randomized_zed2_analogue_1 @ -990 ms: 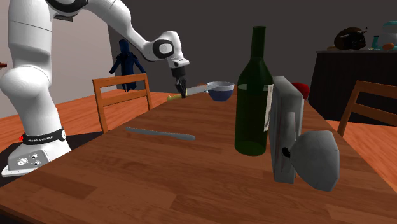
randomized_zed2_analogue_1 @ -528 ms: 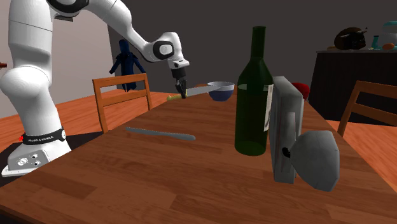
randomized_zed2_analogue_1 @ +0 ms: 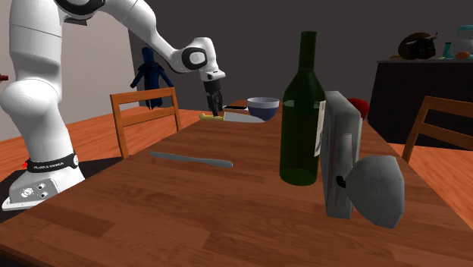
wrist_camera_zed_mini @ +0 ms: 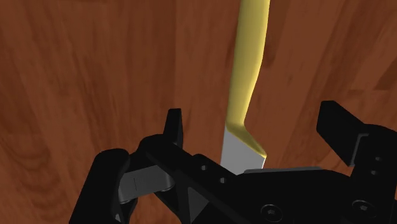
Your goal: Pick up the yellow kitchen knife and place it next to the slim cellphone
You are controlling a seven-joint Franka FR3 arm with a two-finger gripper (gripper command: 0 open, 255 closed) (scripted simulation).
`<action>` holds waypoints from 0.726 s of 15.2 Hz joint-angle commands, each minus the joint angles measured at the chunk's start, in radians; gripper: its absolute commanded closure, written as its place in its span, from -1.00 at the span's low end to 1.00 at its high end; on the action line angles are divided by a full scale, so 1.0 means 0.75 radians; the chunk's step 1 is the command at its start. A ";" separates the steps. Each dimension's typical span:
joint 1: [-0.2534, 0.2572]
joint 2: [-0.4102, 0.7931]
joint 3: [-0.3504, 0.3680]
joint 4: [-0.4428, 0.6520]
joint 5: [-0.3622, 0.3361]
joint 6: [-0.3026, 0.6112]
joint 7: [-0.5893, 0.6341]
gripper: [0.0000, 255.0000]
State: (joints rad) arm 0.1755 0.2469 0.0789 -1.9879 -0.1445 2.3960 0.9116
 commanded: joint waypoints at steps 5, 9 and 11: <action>0.003 -0.098 0.010 0.017 0.020 -0.115 -0.011 -1.00; 0.003 -0.098 0.010 0.017 0.020 -0.115 -0.011 -1.00; 0.003 -0.098 0.010 0.017 0.020 -0.115 -0.011 -1.00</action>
